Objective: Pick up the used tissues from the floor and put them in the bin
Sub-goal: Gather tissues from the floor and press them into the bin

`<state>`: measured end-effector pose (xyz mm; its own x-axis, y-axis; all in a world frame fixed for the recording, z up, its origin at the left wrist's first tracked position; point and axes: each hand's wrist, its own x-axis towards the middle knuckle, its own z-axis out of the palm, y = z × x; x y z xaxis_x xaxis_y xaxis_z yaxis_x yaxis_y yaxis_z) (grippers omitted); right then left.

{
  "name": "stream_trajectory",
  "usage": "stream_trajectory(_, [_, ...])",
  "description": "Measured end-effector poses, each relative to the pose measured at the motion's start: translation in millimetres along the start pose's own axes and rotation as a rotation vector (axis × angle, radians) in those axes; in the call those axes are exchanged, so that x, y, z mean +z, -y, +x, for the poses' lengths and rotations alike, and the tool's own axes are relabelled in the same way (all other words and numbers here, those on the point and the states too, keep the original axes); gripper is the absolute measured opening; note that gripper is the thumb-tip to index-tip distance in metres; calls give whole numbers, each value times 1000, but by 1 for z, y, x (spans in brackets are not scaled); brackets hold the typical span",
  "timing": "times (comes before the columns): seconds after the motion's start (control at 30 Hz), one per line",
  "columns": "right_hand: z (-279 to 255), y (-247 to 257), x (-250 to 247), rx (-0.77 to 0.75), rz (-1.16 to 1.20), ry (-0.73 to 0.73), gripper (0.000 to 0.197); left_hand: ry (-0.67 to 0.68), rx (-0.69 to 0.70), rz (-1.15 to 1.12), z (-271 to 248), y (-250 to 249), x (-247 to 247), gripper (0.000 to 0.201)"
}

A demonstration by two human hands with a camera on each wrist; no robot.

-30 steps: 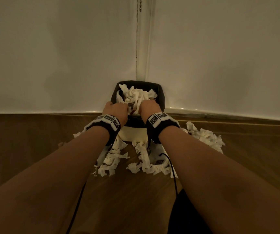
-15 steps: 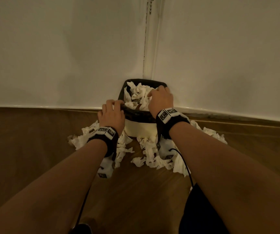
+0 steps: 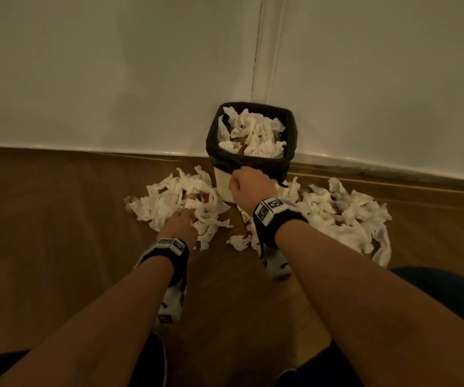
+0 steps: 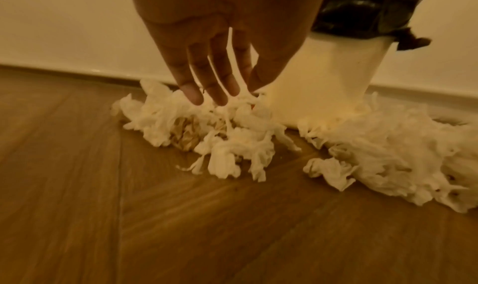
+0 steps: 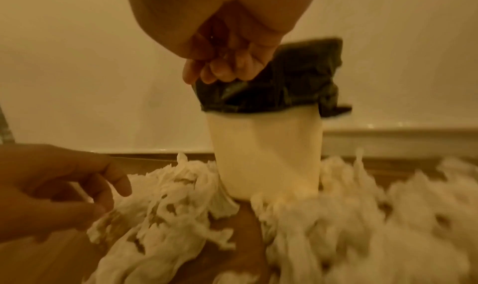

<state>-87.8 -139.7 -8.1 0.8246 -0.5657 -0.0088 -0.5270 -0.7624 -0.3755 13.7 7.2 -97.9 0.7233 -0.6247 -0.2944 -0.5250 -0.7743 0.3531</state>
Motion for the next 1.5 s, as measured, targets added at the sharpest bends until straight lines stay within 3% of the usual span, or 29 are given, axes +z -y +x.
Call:
stream_trajectory(0.2, [-13, -25, 62, 254, 173, 216, 25, 93, -256, -70, -3, 16, 36, 72])
stream_trajectory(0.3, [-15, -34, 84, 294, 127, 360, 27, 61, -282, -63, -5, 21, 55, 80])
stream_trajectory(0.47, [-18, -42, 116, 366, 25, 466, 44, 43, -286, -26, -2, 20, 73, 68])
stream_trajectory(0.63, [-25, -45, 143, 366, -109, 440, 48, 67, -267, -56, 2, 15, 75, 57])
stream_trajectory(0.8, [-30, -44, 156, 393, -94, 461, 34, 106, -223, -87, 3, 13, 74, 47])
stream_trajectory(1.0, [-26, -43, 158, 297, -108, 533, 30, 174, -151, -81, 13, 16, 72, 34])
stream_trajectory(1.17, [-23, -41, 149, 379, 131, 596, 32, 130, -190, -183, 10, 17, 75, 30])
stream_trajectory(1.37, [-25, -46, 146, 599, 569, 432, 26, 74, -216, -472, 6, 18, 72, 42])
stream_trajectory(1.5, [-27, -44, 135, 712, 847, 400, 29, 117, -229, -360, 9, 15, 61, 39])
